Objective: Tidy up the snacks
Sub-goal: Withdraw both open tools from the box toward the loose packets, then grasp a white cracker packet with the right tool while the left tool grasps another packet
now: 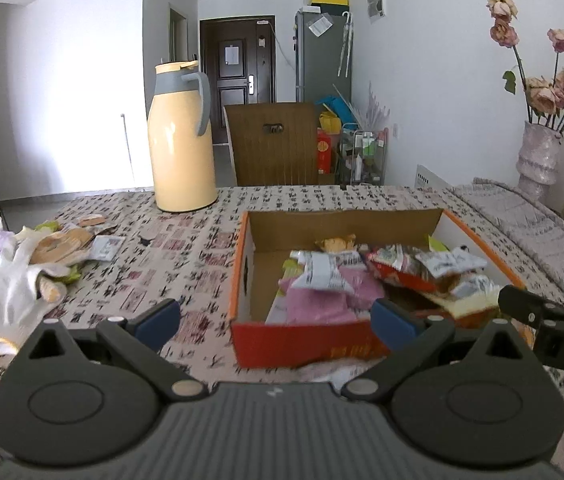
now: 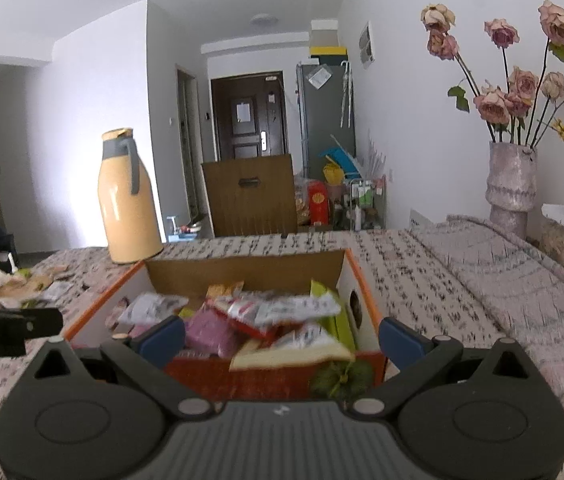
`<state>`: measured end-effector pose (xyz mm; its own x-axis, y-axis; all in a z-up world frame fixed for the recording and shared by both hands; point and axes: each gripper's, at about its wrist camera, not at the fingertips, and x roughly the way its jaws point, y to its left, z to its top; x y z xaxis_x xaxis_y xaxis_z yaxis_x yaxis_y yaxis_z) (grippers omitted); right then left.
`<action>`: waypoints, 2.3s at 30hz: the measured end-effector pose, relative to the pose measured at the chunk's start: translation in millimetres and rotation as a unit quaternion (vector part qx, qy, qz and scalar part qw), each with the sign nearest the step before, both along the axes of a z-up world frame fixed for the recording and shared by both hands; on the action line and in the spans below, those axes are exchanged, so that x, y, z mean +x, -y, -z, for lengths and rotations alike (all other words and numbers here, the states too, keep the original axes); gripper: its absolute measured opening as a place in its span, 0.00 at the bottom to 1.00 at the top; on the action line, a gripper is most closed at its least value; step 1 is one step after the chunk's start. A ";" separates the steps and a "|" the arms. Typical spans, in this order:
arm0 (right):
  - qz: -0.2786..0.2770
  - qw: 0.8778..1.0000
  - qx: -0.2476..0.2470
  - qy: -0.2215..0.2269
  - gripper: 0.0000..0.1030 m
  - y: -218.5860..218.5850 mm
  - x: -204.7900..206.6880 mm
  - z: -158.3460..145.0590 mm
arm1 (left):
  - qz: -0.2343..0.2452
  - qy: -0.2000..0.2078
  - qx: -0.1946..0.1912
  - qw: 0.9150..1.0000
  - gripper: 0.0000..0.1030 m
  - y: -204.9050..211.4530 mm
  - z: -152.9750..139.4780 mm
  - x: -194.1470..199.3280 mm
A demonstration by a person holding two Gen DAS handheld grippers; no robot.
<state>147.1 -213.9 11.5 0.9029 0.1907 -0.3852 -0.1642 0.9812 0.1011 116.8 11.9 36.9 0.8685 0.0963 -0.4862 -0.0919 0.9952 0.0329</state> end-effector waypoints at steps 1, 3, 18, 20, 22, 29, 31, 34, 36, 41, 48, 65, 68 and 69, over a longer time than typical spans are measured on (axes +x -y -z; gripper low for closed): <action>-0.002 1.000 -0.001 -0.003 1.00 -0.6 -4.3 1.4 | 0.000 -0.001 0.001 1.000 1.00 -0.8 1.6 -4.2; -0.004 1.000 -0.003 -0.009 1.00 -1.4 -13.2 4.9 | 0.002 -0.004 0.002 1.000 1.00 -3.6 6.1 -13.2; 0.000 0.997 -0.019 -0.076 1.00 -3.3 -62.2 44.3 | 0.027 -0.039 -0.001 0.999 1.00 -18.0 43.3 -61.4; 0.000 0.996 -0.019 -0.086 1.00 -4.8 -67.4 50.4 | 0.033 -0.045 -0.001 0.998 1.00 -16.6 48.1 -64.9; -0.003 0.995 -0.020 -0.097 1.00 -8.3 -72.6 57.6 | 0.041 -0.051 -0.001 0.998 1.00 -13.7 54.2 -68.0; -0.004 0.992 -0.030 -0.123 1.00 -24.5 -78.2 78.3 | 0.050 -0.066 -0.001 0.997 1.00 -9.3 66.4 -72.2; -0.003 0.992 -0.031 -0.125 1.00 -29.2 -79.0 82.0 | 0.051 -0.070 -0.001 0.996 1.00 -8.7 68.4 -72.2; 0.000 0.991 -0.039 -0.126 0.99 -35.9 -79.3 87.8 | 0.052 -0.078 -0.002 0.996 1.00 -7.8 72.9 -72.5; 0.004 0.991 -0.045 -0.129 0.96 -38.0 -78.9 91.8 | 0.053 -0.082 -0.003 0.995 1.00 -7.8 75.5 -72.5; 0.011 0.993 -0.050 -0.110 0.75 -36.2 -83.9 93.1 | 0.058 -0.087 -0.006 0.995 1.00 -5.8 78.3 -72.1; 0.006 0.995 -0.036 -0.095 0.56 -27.9 -85.8 92.1 | 0.062 -0.088 -0.004 0.994 1.00 -1.1 78.9 -71.2; 0.019 0.998 -0.004 -0.055 0.56 -1.1 -85.4 84.2 | 0.072 -0.087 -0.009 0.994 1.00 19.6 70.2 -53.1; 0.026 0.999 -0.001 -0.048 0.56 7.4 -82.7 83.3 | 0.074 -0.083 -0.010 0.994 1.00 26.6 66.3 -45.9; 0.028 0.999 0.000 -0.046 0.56 10.3 -82.3 83.0 | 0.075 -0.081 -0.011 0.994 1.00 29.1 64.6 -43.3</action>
